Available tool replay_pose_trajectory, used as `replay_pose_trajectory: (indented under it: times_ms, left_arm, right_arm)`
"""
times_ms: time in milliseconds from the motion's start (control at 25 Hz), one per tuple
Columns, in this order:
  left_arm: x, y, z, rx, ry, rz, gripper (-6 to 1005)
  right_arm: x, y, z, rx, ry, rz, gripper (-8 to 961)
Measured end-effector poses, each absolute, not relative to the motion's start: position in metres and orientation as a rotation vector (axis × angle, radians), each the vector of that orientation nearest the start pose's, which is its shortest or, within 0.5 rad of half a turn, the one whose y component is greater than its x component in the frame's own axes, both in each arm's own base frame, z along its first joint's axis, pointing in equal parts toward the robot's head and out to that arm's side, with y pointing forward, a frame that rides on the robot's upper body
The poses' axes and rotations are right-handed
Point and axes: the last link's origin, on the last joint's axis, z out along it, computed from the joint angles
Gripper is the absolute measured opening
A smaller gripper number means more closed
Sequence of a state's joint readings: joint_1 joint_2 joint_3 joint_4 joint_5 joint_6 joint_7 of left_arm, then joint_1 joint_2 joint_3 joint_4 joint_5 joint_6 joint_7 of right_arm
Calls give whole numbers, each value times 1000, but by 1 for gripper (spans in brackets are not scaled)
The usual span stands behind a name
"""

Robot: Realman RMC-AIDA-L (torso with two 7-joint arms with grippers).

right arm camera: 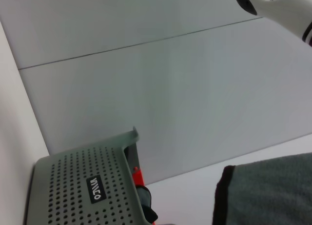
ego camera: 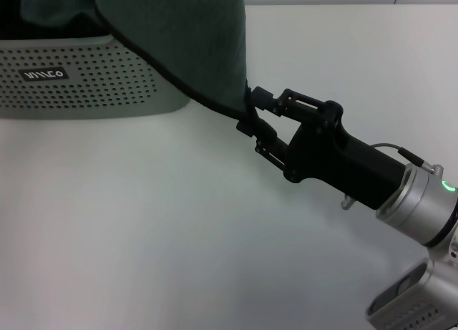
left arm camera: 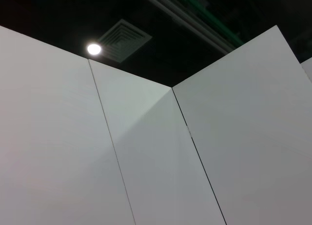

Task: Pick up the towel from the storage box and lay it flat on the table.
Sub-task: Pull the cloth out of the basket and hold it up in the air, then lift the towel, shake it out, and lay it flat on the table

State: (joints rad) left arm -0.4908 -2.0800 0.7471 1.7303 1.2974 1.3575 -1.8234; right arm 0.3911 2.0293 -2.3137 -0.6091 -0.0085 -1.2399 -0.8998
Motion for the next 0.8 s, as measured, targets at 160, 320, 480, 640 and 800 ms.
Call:
replay_pose_trajectory:
  times_ms: [160,320,480,640,800]
  left_arm:
    - [-52,318,220,-2088,227,-1240,20]
    - [-52,318,221,-2088,227,-1240,20]
    - [-52,319,220,-2088,226,-1235,20]
    - [-55,319,219,-2093,215,-1227,20]
    - [-68,320,211,-2131,175,-1154,20]
  right_arm:
    - [178,279,-89,-1726,-1193,536,390]
    - [179,279,-89,-1731,-1191,528,357]
    - [179,281,-88,-1731,-1169,527,224]
    - [179,283,-87,-1751,-1102,547,97]
    - [178,279,-86,-1831,-968,658,25]
